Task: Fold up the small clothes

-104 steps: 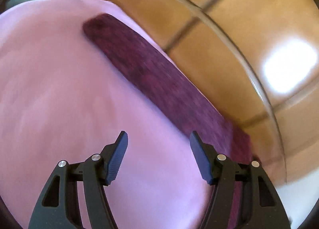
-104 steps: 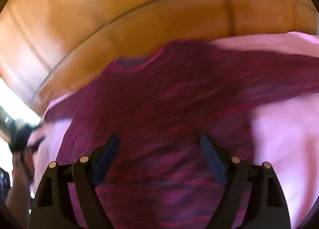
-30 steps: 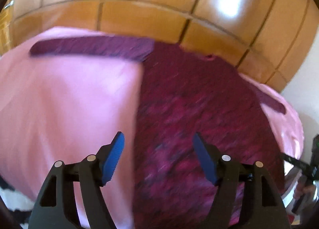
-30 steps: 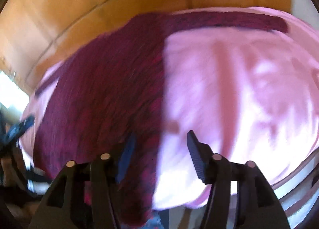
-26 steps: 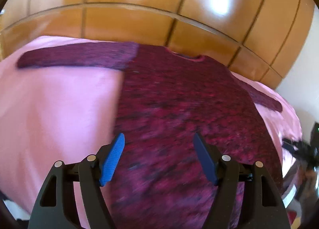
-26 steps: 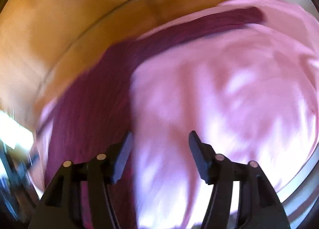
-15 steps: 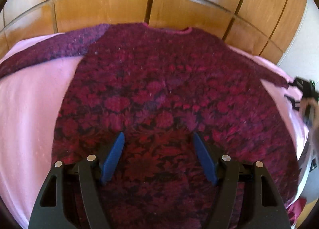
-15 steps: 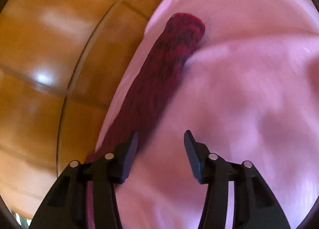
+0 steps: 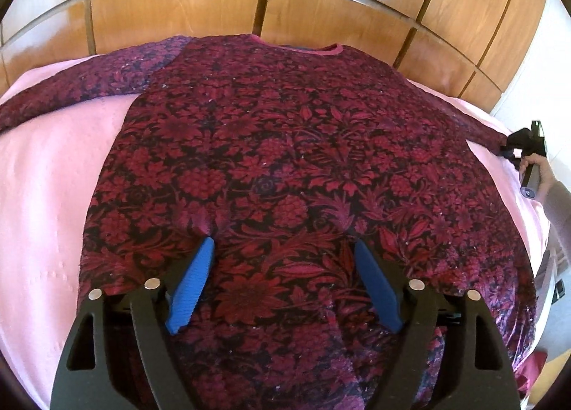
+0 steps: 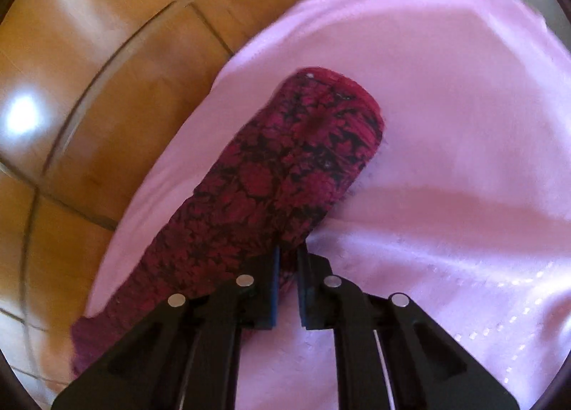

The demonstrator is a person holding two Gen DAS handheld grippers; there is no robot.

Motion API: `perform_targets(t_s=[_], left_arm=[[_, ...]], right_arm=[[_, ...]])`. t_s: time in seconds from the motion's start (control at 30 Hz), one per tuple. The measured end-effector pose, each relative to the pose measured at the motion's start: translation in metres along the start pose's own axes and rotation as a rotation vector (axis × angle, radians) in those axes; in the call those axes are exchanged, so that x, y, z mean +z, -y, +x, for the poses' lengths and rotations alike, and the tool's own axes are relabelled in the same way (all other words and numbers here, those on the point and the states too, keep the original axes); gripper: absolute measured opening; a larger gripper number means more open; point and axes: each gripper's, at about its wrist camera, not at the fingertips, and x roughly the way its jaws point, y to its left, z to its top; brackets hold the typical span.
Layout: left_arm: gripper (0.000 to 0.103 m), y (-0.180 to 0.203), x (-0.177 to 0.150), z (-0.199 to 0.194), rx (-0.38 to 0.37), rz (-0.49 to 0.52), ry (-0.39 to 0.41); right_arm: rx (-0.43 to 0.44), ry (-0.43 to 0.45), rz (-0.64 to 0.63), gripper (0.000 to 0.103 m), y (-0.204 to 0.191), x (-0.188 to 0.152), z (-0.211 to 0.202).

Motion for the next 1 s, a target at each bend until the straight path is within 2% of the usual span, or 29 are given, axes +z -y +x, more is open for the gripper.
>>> perform_targets(t_s=[0.13, 0.37, 0.53, 0.6, 0.77, 0.87, 0.97, 1.0], left_arm=[[0.085, 0.000, 0.003, -0.002, -0.018, -0.021, -0.002], [0.085, -0.015, 0.015, -0.013, -0.104, -0.168, -0.009], [0.089, -0.016, 0.026, -0.023, -0.114, -0.162, 0.007], [0.092, -0.020, 0.032, -0.025, -0.143, -0.194, 0.012], [0.092, -0.029, 0.051, -0.027, -0.218, -0.262, 0.009], [0.092, -0.036, 0.067, -0.026, -0.213, -0.302, 0.032], [0.088, -0.045, 0.081, -0.018, -0.232, -0.361, 0.029], [0.088, -0.050, 0.086, -0.015, -0.237, -0.380, 0.027]], right_arm=[[0.044, 0.078, -0.142, 0.007, -0.041, -0.007, -0.032], [0.152, 0.129, -0.446, 0.007, -0.137, -0.048, -0.074], [0.216, 0.071, -0.661, 0.007, -0.218, -0.111, -0.073], [0.248, 0.027, -0.733, 0.007, -0.251, -0.139, -0.063], [0.305, -0.079, -0.885, 0.007, -0.306, -0.218, -0.049], [0.309, -0.123, -0.971, 0.008, -0.332, -0.261, -0.041], [0.356, -0.169, -1.007, 0.020, -0.340, -0.283, -0.038], [0.388, -0.175, -1.008, 0.039, -0.339, -0.286, -0.042]])
